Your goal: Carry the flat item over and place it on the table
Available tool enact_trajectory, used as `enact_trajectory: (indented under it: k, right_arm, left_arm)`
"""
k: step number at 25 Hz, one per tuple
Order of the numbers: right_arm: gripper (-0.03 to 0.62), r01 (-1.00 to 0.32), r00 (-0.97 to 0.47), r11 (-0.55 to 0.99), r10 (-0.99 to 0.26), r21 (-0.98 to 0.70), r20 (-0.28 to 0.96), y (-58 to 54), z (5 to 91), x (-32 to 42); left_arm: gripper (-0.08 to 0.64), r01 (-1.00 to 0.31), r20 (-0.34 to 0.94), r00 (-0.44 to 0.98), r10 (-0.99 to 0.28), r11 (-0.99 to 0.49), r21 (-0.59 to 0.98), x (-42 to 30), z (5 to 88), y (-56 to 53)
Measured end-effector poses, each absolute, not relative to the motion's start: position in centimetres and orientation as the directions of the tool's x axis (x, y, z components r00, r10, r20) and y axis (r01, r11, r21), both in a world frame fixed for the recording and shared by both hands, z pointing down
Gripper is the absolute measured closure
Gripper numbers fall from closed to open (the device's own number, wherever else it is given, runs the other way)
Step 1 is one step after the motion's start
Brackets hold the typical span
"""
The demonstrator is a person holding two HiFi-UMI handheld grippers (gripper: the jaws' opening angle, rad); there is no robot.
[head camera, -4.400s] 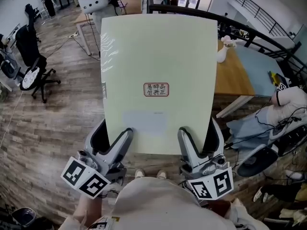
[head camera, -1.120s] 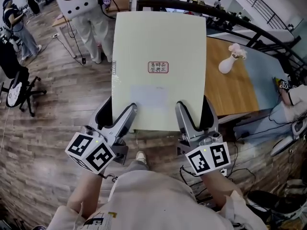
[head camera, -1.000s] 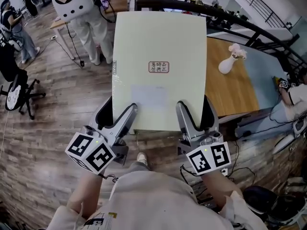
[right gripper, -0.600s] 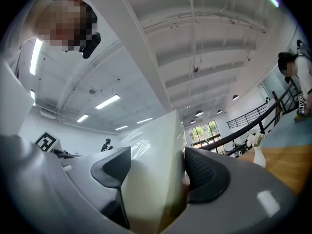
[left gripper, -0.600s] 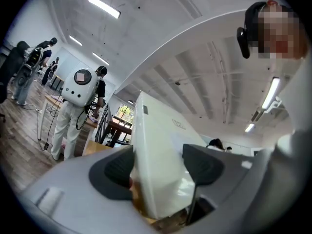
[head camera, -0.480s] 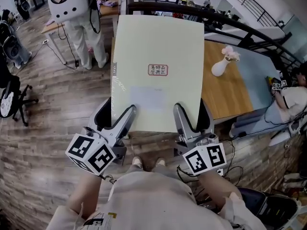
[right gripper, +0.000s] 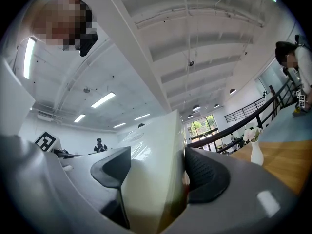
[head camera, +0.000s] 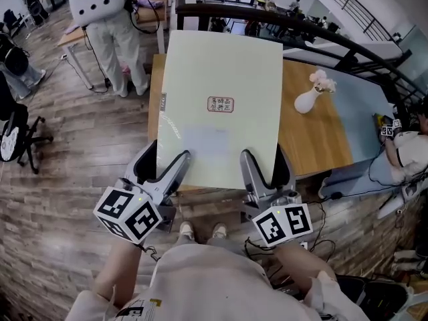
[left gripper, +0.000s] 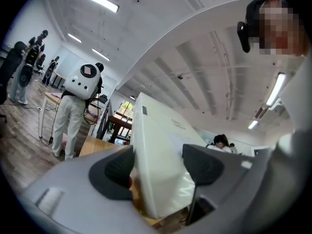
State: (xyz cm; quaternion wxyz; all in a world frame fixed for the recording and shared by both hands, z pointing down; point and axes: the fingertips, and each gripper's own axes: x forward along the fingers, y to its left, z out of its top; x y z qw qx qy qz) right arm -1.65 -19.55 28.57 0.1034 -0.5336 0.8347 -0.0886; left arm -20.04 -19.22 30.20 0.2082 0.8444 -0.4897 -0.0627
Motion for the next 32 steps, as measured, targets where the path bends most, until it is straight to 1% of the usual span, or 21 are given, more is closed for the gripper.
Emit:
enact_trajectory:
  k: [5, 11, 18, 32]
  right_arm:
    - [0.259, -0.87, -0.419, 0.414, -0.907, -0.269, -0.042, -23.3, 29.4, 2.2]
    - [0.259, -0.871, -0.402, 0.385, -0.915, -0.304, -0.006, -26.4, 32.7, 4.1]
    - [0.259, -0.884, -0.378, 0.337, -0.923, -0.325, 0.07, -29.5, 38.0, 7.0]
    - [0.258, -0.894, -0.354, 0.264, -0.912, -0.363, 0.208, -34.8, 49.5, 9.9]
  left_arm:
    - [0.252, -0.799, 0.139, 0.507, -0.851, -0.403, 0.446, -16.2, 31.0, -22.7]
    - [0.255, -0.802, 0.193, 0.515, -0.835, -0.389, 0.453, -14.3, 34.1, -25.9]
    - [0.255, -0.801, 0.264, 0.527, -0.808, -0.369, 0.471, -11.4, 39.3, -29.2]
    - [0.256, -0.792, 0.374, 0.554, -0.744, -0.333, 0.512, -8.5, 50.4, -34.9]
